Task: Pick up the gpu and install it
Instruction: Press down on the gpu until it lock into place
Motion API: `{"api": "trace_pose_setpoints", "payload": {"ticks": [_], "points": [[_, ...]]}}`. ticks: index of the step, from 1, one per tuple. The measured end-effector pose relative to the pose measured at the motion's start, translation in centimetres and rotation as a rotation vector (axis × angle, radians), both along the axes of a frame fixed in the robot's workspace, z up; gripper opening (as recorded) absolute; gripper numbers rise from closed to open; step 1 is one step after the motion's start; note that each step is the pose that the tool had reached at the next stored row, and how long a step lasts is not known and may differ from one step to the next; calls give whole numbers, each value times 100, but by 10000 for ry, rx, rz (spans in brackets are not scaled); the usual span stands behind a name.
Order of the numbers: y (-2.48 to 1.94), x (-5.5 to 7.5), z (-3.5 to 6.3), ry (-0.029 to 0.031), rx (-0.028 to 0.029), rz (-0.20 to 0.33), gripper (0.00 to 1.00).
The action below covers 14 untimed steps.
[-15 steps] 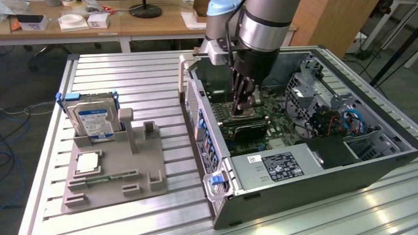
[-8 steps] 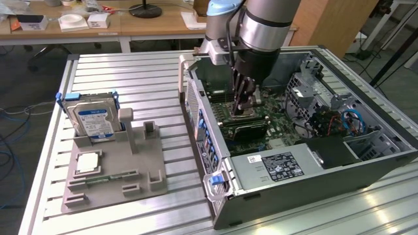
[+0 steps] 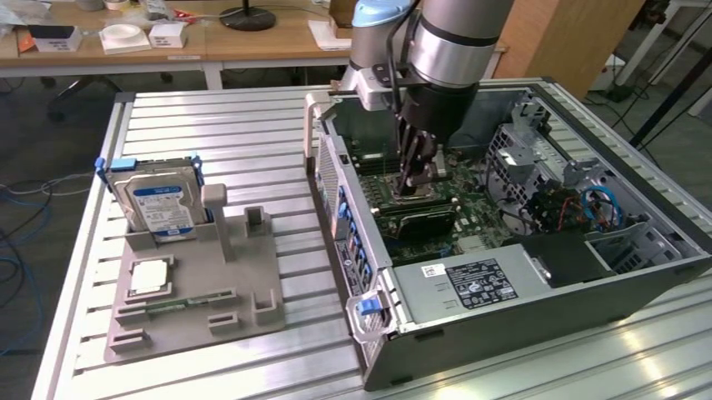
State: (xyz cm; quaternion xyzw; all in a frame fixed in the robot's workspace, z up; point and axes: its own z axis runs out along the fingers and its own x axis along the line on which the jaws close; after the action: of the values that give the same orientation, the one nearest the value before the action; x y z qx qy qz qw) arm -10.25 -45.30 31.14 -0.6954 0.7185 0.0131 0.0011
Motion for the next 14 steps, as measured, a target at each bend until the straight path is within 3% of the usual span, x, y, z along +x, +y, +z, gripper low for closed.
{"api": "trace_pose_setpoints", "payload": {"ticks": [14], "points": [[0,28,0,2,0,0,11]]}}
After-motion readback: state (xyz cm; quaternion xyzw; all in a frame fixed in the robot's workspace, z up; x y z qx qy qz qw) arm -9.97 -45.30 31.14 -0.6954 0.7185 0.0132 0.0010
